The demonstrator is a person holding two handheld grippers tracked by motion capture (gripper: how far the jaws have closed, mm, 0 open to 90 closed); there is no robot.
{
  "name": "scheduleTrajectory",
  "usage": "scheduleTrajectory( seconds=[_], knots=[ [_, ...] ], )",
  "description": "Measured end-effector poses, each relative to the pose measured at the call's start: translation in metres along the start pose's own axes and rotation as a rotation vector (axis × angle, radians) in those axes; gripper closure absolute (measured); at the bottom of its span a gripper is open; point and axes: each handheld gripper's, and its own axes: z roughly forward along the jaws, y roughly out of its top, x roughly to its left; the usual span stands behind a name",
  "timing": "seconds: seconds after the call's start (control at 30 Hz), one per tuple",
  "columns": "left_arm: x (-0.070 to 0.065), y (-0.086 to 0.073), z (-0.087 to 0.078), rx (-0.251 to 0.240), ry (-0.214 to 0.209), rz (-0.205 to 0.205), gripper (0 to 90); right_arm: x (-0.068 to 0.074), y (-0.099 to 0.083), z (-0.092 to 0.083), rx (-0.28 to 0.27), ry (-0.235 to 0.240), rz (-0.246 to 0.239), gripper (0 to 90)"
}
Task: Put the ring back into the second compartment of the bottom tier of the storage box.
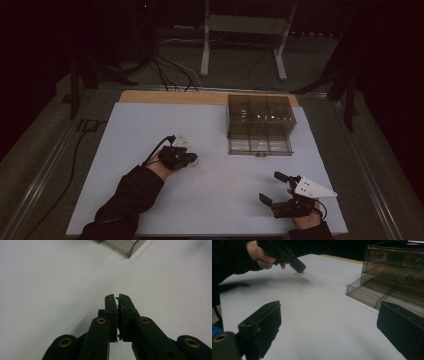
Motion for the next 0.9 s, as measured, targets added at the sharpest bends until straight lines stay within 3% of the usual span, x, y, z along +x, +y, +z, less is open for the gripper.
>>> scheduleTrajectory(
  seconds=[0.37, 0.9],
  knots=[
    [-0.011, 0.020, 0.011, 0.000, -0.042, 0.064, 88.2, 0.000, 0.001, -0.001, -0.008, -0.003, 0.000, 5.3],
    [-0.025, 0.044, 0.026, -0.033, -0.091, 0.111, 88.2, 0.000, 0.000, -0.002, 0.000, -0.002, -0.002, 5.3]
  ],
)
